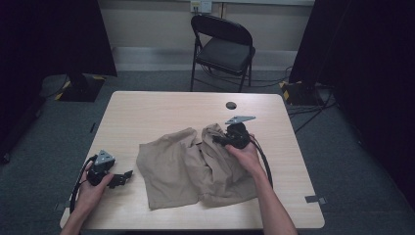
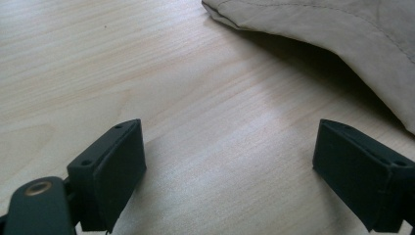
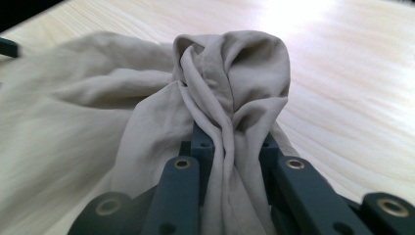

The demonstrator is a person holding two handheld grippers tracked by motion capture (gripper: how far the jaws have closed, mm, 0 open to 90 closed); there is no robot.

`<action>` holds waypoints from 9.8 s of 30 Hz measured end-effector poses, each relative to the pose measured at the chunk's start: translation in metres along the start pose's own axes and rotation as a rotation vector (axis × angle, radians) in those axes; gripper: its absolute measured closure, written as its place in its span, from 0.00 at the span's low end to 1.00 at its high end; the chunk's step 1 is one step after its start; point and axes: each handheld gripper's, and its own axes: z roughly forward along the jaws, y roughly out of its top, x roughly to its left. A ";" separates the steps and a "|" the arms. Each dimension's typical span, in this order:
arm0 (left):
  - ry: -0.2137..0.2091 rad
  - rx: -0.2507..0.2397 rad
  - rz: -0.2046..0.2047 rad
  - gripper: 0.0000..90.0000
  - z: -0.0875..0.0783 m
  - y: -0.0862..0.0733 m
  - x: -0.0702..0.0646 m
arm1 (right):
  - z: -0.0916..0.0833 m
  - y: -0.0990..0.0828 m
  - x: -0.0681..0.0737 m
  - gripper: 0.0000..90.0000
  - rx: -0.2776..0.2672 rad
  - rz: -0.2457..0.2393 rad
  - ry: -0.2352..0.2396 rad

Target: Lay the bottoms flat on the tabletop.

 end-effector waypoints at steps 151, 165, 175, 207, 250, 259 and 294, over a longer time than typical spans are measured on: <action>-0.504 -0.011 -0.009 0.78 0.008 0.038 -0.045 | -0.087 -0.104 -0.001 0.80 0.048 0.001 -0.092; -0.482 -0.054 -0.026 0.64 -0.010 0.028 -0.048 | -0.104 -0.130 0.004 0.66 0.061 0.020 -0.091; -0.393 -0.067 -0.125 0.59 0.019 0.059 -0.015 | -0.086 -0.094 -0.029 0.49 -0.004 0.095 -0.128; -0.426 -0.016 -0.099 0.97 0.031 0.036 -0.031 | -0.067 -0.108 -0.028 0.98 0.032 0.093 -0.105; -0.310 -0.481 0.018 0.98 -0.085 0.203 -0.004 | -0.176 0.063 -0.016 0.97 -0.418 -0.047 -0.169; -0.175 -0.486 -0.051 0.81 -0.059 0.272 0.027 | -0.155 0.132 -0.062 0.82 -0.438 0.047 -0.259; -0.369 -0.262 0.021 0.85 -0.021 0.128 -0.025 | -0.063 0.004 0.037 0.48 -0.209 -0.021 0.020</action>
